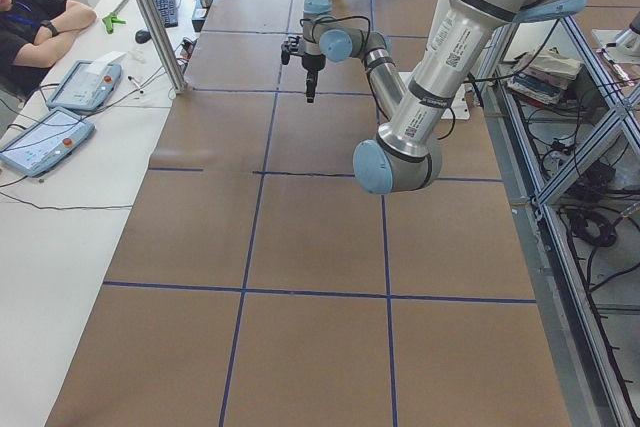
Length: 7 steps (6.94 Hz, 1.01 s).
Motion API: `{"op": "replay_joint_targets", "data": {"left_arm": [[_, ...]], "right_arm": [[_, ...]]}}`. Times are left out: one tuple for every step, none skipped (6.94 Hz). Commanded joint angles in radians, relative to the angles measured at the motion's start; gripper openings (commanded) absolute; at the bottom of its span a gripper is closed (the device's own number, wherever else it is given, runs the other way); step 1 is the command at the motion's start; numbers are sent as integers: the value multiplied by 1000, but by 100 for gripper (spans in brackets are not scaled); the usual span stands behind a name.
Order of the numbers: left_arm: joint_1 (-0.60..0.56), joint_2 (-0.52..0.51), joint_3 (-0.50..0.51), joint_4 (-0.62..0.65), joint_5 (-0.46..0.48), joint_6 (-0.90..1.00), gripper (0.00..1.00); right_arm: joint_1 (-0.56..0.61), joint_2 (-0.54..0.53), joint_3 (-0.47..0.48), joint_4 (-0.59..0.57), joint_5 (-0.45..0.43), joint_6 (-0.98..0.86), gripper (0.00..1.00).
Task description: Left arm hands cup to right arm to dump lemon
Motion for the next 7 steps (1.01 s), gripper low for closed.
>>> {"op": "replay_joint_targets", "data": {"left_arm": [[6, -1, -5, 0, 0, -13, 100], [6, -1, -6, 0, 0, -15, 100], [4, -3, -11, 1, 0, -15, 100], [4, -1, -12, 1, 0, -15, 100], [4, -1, -18, 1, 0, -15, 100], [4, -1, -18, 1, 0, -15, 100], [4, -1, -18, 3, 0, -15, 100]], "right_arm": [[50, 20, -152, 244, -7, 286, 27], [61, 31, -157, 271, -12, 451, 27], [82, 45, -162, 300, -16, 573, 28], [90, 54, -171, 329, -42, 706, 28], [108, 71, -192, 362, -65, 817, 28], [127, 92, -226, 399, -82, 918, 28], [128, 97, -264, 468, -131, 1027, 28]]}}
